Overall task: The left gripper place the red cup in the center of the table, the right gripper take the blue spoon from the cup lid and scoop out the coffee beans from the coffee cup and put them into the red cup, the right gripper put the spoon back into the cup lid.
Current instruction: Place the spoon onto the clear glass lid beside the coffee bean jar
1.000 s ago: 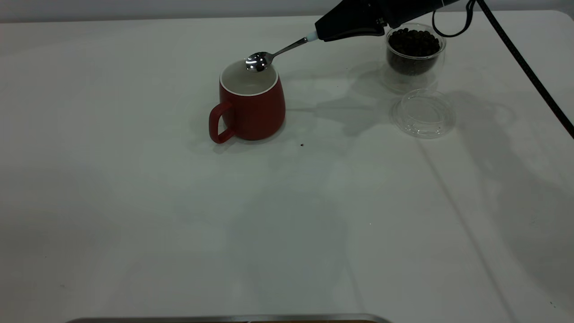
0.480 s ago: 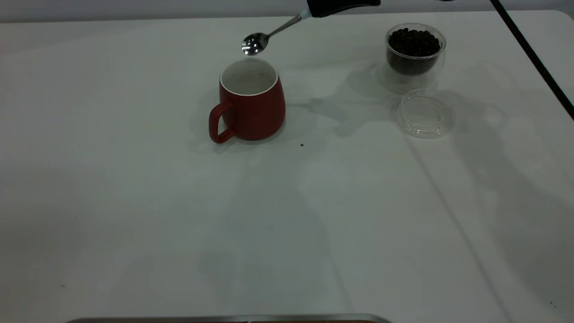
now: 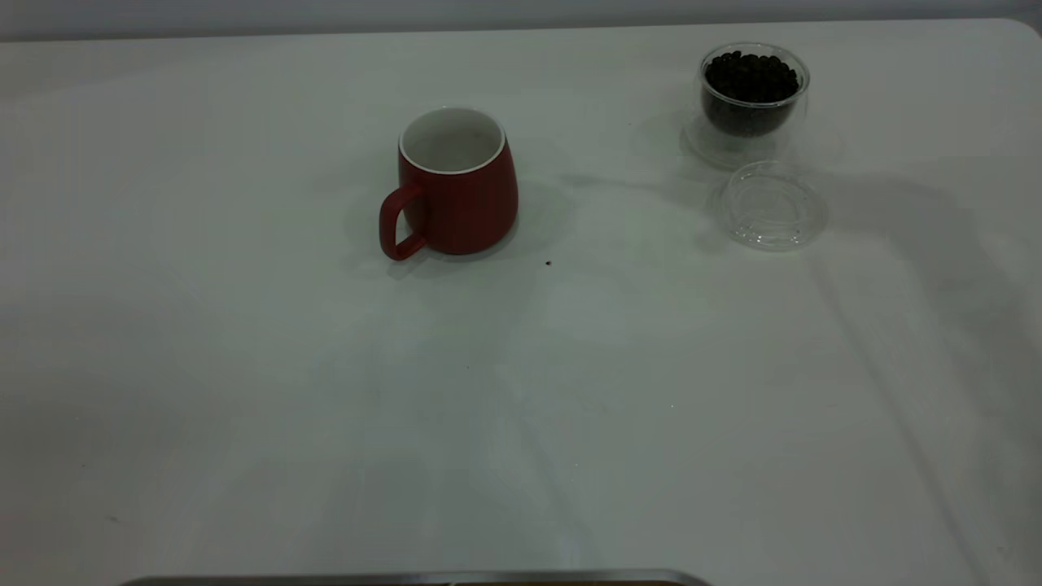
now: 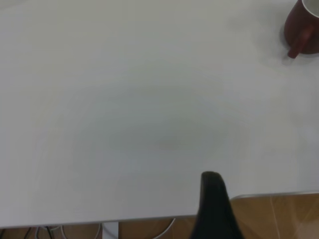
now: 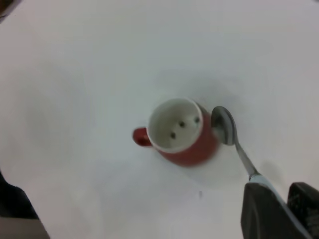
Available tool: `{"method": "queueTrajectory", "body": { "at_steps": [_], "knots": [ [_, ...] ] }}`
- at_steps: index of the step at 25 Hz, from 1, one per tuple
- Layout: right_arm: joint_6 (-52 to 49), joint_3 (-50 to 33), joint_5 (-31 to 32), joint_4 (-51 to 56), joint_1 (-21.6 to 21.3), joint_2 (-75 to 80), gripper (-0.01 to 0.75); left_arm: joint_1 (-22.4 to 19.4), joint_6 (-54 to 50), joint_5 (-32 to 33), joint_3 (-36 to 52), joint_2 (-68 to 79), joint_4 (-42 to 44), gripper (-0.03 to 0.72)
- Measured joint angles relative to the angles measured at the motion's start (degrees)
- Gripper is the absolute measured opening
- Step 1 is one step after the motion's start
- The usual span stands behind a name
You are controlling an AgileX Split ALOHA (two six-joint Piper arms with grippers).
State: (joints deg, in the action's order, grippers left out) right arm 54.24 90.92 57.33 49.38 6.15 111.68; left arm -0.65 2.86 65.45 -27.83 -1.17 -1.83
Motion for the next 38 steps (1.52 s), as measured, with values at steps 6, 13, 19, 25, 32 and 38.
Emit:
{"method": "queueTrajectory", "body": {
  "at_steps": [6,13,19,25,32,38],
  "knots": [
    [-5.3,-25.6,-15.5,3.3,-6.4,-15.8,0.102,0.0,0.0,0.0,0.0,0.0,0.0,0.587],
    [13.3,-38.8,-17.8,28.3,-18.7,-2.9,0.102,0.0,0.0,0.0,0.0,0.0,0.0,0.587],
    [23.2,-39.0,-14.9,41.1,-19.5,5.5,0.102,0.0,0.0,0.0,0.0,0.0,0.0,0.587],
    [28.6,-39.0,-11.2,49.2,-20.1,15.3,0.102,0.0,0.0,0.0,0.0,0.0,0.0,0.587],
    [32.9,-37.7,-8.4,52.3,-20.2,21.1,0.102,0.0,0.0,0.0,0.0,0.0,0.0,0.587],
    [32.9,-37.7,-8.8,52.3,-20.2,22.3,0.102,0.0,0.0,0.0,0.0,0.0,0.0,0.587]
  ]
}}
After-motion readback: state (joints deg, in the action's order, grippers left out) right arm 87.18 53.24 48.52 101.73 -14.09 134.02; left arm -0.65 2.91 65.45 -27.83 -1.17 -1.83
